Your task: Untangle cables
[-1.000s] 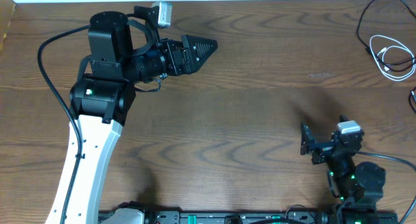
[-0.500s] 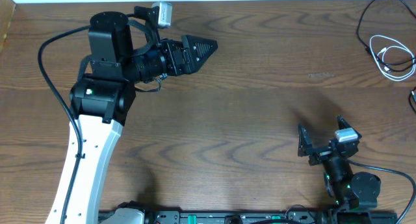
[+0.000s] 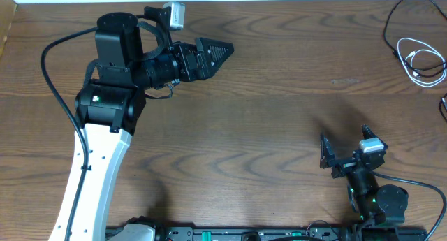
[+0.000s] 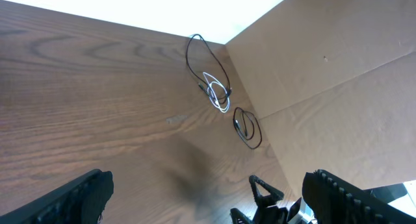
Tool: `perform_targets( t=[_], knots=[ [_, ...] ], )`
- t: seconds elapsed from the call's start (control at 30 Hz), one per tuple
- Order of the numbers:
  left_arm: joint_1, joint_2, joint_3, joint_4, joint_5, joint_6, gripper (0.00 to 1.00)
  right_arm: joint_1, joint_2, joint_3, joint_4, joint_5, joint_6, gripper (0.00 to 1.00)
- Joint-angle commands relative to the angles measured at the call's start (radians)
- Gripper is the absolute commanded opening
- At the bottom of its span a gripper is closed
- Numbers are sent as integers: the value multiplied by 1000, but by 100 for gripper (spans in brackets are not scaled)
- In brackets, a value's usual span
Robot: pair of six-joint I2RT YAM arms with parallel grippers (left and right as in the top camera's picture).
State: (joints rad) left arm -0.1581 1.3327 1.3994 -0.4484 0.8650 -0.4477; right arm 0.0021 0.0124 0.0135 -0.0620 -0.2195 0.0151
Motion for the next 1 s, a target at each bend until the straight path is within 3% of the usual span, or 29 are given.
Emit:
perform_targets(
  t=[0.0, 0.17, 0.4, 0.53, 0.63, 0.73, 0.97],
  knots=[
    [2, 1, 12, -8, 5, 6, 98, 6, -6, -6, 3, 8, 6, 99],
    [23, 1, 12, -43, -67, 26, 98, 6, -6, -6, 3, 8, 6, 99],
    [29, 3, 8, -382, -367, 553, 98, 6, -6, -6, 3, 8, 6, 99],
    [29, -30, -38, -468, -514, 684, 98, 6, -6, -6, 3, 8, 6, 99],
    [29, -160, -171, -457, -622, 759, 98, 6, -6, -6, 3, 8, 6, 99],
    [29, -263, -274, -412, -640, 795, 98, 6, -6, -6, 3, 8, 6, 99],
    [31, -645, -672, -59, -676, 832, 98, 6, -6, -6, 3, 8, 6, 99]
  ],
)
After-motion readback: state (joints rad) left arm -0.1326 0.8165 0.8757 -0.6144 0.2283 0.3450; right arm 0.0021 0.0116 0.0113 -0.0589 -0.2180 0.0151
